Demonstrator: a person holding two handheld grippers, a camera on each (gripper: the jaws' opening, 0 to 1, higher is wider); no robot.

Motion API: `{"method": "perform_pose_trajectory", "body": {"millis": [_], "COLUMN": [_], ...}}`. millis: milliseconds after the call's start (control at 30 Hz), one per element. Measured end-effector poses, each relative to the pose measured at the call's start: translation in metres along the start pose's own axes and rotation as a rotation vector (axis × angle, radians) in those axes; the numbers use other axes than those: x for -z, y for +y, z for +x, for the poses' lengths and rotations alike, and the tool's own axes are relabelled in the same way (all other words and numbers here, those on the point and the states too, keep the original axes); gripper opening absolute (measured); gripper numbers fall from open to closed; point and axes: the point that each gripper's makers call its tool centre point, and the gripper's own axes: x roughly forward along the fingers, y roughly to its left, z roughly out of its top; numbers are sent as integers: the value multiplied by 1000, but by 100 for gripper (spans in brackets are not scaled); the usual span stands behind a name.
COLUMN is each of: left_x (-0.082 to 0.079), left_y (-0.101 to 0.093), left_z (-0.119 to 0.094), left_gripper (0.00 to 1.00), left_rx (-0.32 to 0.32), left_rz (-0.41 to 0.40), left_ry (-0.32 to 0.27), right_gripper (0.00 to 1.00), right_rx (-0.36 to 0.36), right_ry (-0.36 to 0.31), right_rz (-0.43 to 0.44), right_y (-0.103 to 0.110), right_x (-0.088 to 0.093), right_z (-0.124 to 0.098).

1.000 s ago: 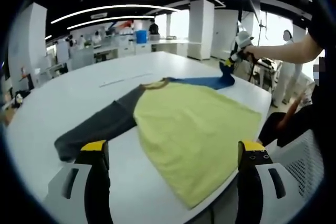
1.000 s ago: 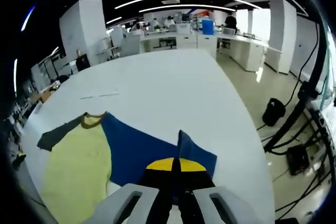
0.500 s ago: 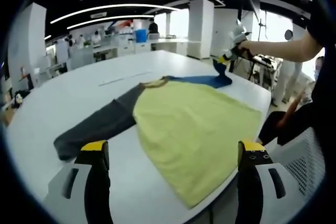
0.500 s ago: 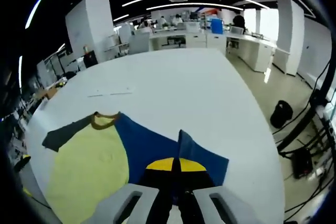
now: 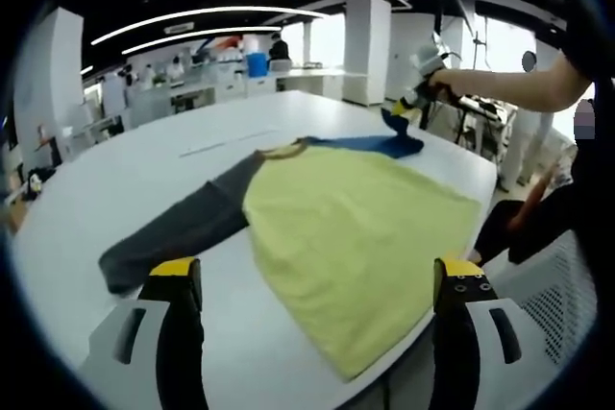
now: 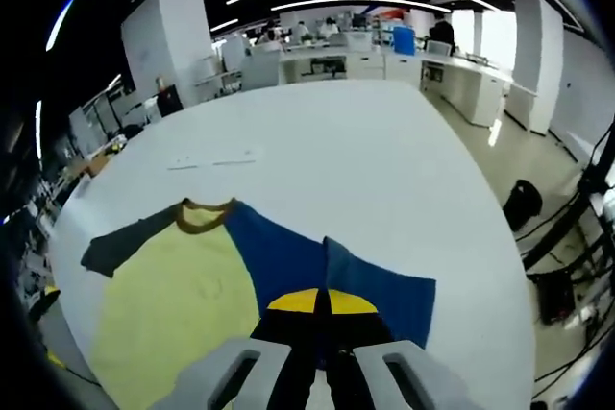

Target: Fold the garment on the visible template until the final outline fits inside the template.

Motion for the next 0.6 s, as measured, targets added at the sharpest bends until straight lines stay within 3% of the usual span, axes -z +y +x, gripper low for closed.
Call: {"method": "perform_pose_trajectory", "body": {"millis": [600], "left_x": [3], "left_y": [-4], "left_z": [-2], "left_gripper": [98], "left_rx": [6], "left_rz": [4], "left_ry": [8], "right_gripper": [0], "right_rx": [-52], "right_ry": [-11], "right_rz": [-39], "right_y": [46], "right_x": [-2], "right_z": [9]}}
